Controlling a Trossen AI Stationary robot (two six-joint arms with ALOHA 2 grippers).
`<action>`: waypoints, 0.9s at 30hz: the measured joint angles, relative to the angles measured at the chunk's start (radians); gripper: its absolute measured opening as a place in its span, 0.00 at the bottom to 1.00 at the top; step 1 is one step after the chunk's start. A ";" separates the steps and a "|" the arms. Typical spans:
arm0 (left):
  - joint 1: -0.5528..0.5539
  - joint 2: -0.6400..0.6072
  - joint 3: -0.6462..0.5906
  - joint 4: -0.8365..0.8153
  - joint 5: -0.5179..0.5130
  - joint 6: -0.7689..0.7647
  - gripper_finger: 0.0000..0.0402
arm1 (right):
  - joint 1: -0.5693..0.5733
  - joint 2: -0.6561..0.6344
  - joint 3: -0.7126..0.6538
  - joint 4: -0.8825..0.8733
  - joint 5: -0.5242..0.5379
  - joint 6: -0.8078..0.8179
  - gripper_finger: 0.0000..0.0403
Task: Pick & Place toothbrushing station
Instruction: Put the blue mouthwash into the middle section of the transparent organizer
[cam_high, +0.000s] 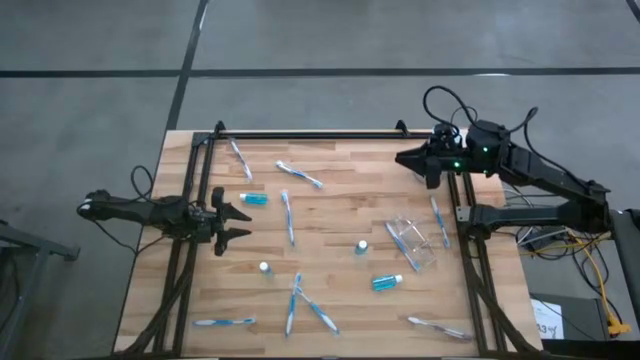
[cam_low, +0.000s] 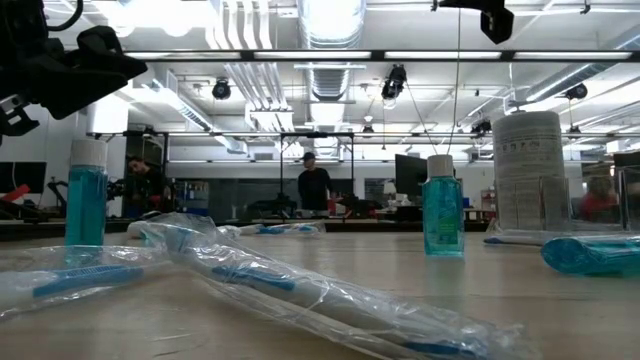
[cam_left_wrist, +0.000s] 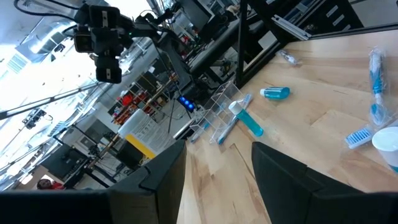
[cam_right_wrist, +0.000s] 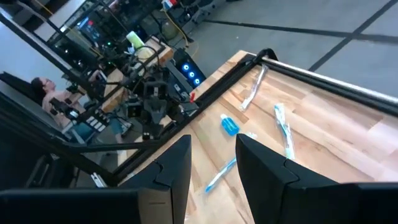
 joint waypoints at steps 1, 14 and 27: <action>0.000 0.000 0.000 0.000 0.000 0.000 0.47 | 0.001 0.003 0.003 -0.006 -0.002 -0.016 0.31; 0.001 0.000 0.000 0.000 0.000 0.000 0.47 | 0.055 0.029 0.045 -0.137 -0.060 -0.212 0.31; 0.000 0.000 0.000 0.000 0.000 0.000 0.47 | 0.139 0.033 -0.004 -0.173 -0.055 -0.303 0.30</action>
